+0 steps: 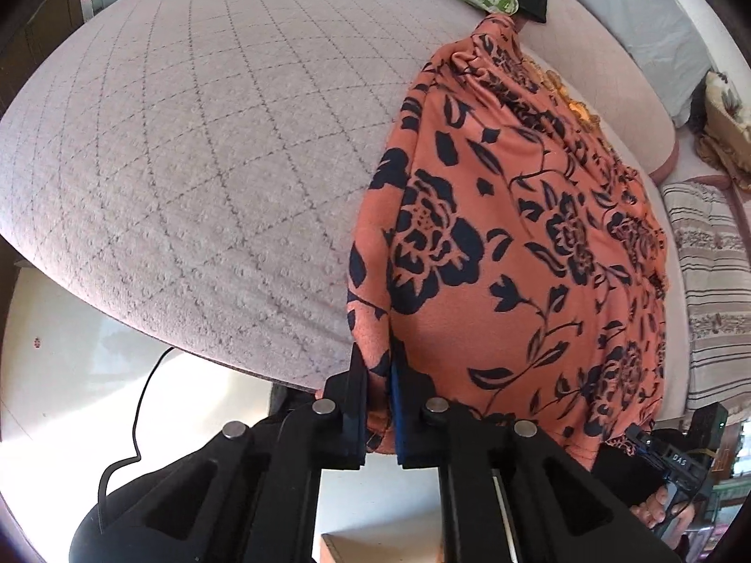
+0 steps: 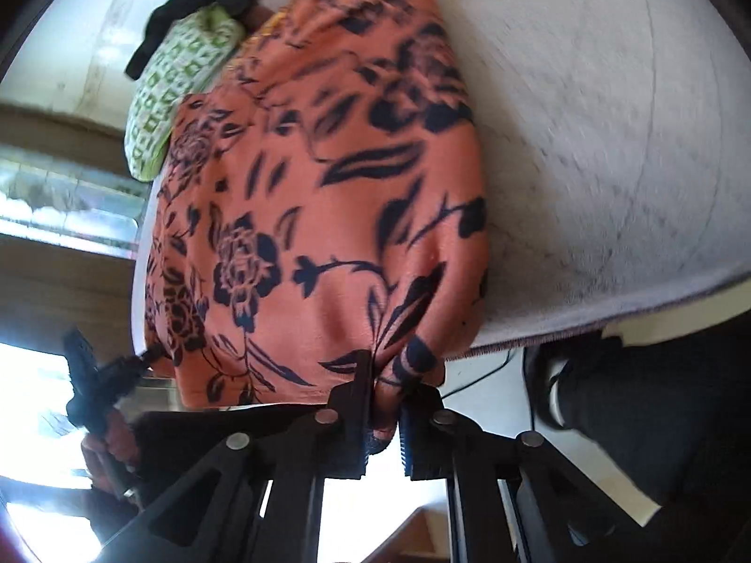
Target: Fold small clothes
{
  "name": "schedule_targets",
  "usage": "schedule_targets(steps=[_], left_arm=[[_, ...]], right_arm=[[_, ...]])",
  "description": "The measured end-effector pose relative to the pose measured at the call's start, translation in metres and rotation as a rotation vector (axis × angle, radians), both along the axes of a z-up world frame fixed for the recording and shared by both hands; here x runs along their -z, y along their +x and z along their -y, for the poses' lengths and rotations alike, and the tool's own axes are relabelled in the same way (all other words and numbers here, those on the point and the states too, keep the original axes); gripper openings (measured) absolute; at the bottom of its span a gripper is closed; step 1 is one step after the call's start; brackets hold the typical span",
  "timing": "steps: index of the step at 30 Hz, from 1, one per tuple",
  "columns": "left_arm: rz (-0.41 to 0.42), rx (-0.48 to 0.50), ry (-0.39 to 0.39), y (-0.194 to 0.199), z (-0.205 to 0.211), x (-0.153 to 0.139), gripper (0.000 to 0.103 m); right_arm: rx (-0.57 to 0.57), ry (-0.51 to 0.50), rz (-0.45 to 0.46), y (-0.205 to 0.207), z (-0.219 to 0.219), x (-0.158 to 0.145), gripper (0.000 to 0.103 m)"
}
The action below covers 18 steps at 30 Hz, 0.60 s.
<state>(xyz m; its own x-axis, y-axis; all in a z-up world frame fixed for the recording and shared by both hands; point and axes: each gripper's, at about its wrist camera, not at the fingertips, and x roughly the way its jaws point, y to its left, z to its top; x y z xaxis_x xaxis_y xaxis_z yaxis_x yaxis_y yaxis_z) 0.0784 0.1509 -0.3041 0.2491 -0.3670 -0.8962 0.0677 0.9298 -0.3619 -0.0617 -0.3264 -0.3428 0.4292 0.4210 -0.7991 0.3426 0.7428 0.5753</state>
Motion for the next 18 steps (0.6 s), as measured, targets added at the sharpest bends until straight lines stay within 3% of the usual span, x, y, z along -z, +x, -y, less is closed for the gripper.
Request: schedule_targets(steps=[4,10,12,18], left_arm=[[0.017,0.0,-0.094,0.003,-0.008,-0.02,0.008],[0.063,-0.014,-0.231,0.014,-0.013,-0.057,0.008],[0.088,-0.009,-0.249,0.02,-0.012,-0.072,0.008],[0.16,0.015,-0.264,0.061,0.007,-0.116,0.008]], right_arm=[[0.005,-0.01,0.081,-0.002,0.004,-0.027,0.008],[0.063,0.097,0.282,0.005,0.031,-0.083,0.008],[0.075,0.121,0.337,0.015,0.038,-0.097,0.008],[0.101,0.07,0.426,0.067,0.052,-0.138,0.008]])
